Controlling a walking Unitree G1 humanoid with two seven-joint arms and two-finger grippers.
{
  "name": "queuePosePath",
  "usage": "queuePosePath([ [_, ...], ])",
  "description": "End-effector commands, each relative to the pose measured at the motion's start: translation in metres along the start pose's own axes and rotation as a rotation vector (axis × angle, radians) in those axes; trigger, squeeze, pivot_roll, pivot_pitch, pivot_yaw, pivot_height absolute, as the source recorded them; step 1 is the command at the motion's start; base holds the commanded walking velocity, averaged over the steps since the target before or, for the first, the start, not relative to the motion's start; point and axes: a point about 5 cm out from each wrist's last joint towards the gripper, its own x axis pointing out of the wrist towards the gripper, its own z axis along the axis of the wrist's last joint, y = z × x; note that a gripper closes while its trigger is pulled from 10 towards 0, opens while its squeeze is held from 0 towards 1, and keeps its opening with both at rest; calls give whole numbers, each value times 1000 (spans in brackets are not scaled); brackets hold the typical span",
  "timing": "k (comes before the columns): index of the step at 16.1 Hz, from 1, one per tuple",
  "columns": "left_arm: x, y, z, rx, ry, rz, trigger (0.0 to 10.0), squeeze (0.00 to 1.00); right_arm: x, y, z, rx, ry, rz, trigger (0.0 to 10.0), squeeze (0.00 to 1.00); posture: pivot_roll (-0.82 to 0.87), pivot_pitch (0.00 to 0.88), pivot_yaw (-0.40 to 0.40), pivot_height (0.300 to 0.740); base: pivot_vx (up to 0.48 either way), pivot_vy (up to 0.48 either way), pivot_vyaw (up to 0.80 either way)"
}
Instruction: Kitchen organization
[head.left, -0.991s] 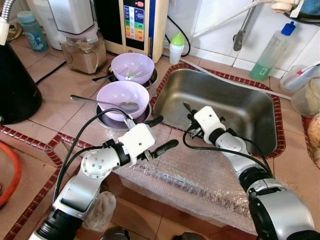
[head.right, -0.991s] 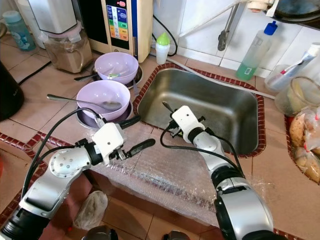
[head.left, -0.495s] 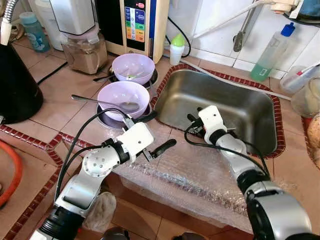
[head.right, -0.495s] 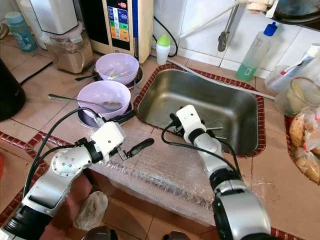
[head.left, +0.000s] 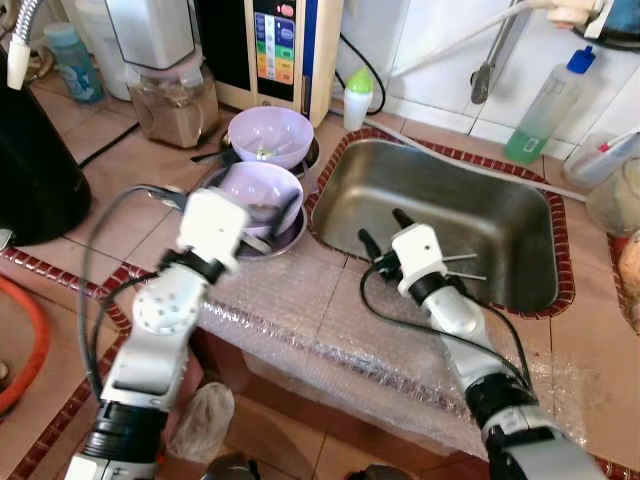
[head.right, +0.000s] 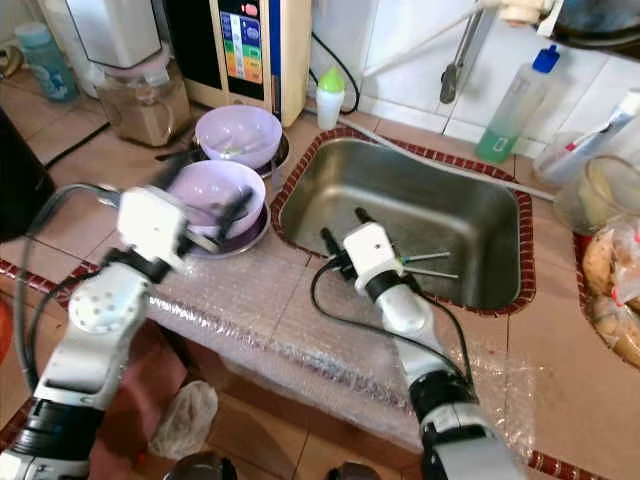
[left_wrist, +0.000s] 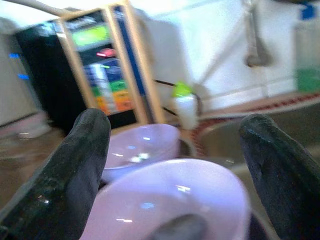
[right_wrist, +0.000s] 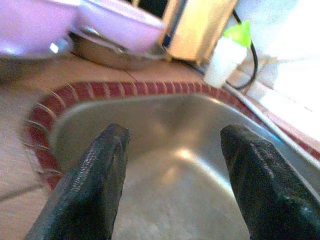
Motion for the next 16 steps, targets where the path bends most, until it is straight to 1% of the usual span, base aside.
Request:
queuePosePath([
  [1, 1, 8, 6, 36, -39, 58, 10000, 1000, -2, 1, 7, -38, -31, -6, 10000, 1000, 52, 15, -30, 740, 0, 0, 0],
  [2, 0, 18, 9, 69, -56, 147, 10000, 1000, -5, 5, 11, -50, -50, -8, 10000, 1000, 52, 19, -29, 740, 0, 0, 0],
  [4, -7, 42, 12, 76, -70, 323, 10000, 1000, -15, 12, 11, -30, -49, -15, 10000, 1000, 50, 26, -26, 740, 0, 0, 0],
  [6, -11, 53, 14, 84, -76, 406, 10000, 1000, -20, 16, 8, -20, -31, -9, 10000, 1000, 50, 28, -26, 740, 0, 0, 0],
  [7, -14, 59, 13, 59, -65, 454, 10000, 1000, -22, 19, 7, -12, -23, 4, 10000, 1000, 50, 29, -26, 740, 0, 0, 0],
  [8, -18, 63, 3, -36, -6, 508, 10000, 1000, -23, 23, 9, -8, -20, 35, 10000, 737, 50, 29, -26, 740, 0, 0, 0],
  [9, -20, 62, -7, -129, 41, 539, 10000, 1000, -22, 25, 12, -10, -19, 49, 10000, 0, 51, 31, -26, 740, 0, 0, 0],
  [10, -20, 59, -17, -234, 82, 551, 10000, 1000, -21, 26, 14, -12, -21, 57, 10000, 0, 51, 32, -26, 740, 0, 0, 0],
  [11, -19, 58, -21, -274, 108, 552, 10000, 569, -21, 27, 15, -13, -24, 70, 10000, 0, 49, 34, -28, 740, 0, 0, 0],
  [12, -17, 57, -25, -333, 129, 558, 10000, 463, -21, 28, 17, -17, -28, 89, 10000, 0, 48, 35, -29, 740, 0, 0, 0],
  [13, -16, 56, -27, -383, 131, 562, 10000, 412, -21, 31, 18, -12, -33, 109, 10000, 0, 47, 36, -30, 740, 0, 0, 0],
  [14, -15, 54, -29, -471, 138, 562, 10000, 255, -23, 34, 21, -8, -43, 147, 10000, 0, 45, 35, -31, 740, 0, 0, 0],
  [15, -13, 51, -29, -536, 131, 551, 10000, 0, -24, 40, 25, 1, -67, 193, 10000, 0, 44, 35, -31, 740, 0, 0, 0],
  [16, -9, 46, -30, -616, 145, 521, 10000, 0, -25, 47, 33, 21, -112, 262, 10000, 0, 42, 36, -32, 740, 0, 0, 0],
])
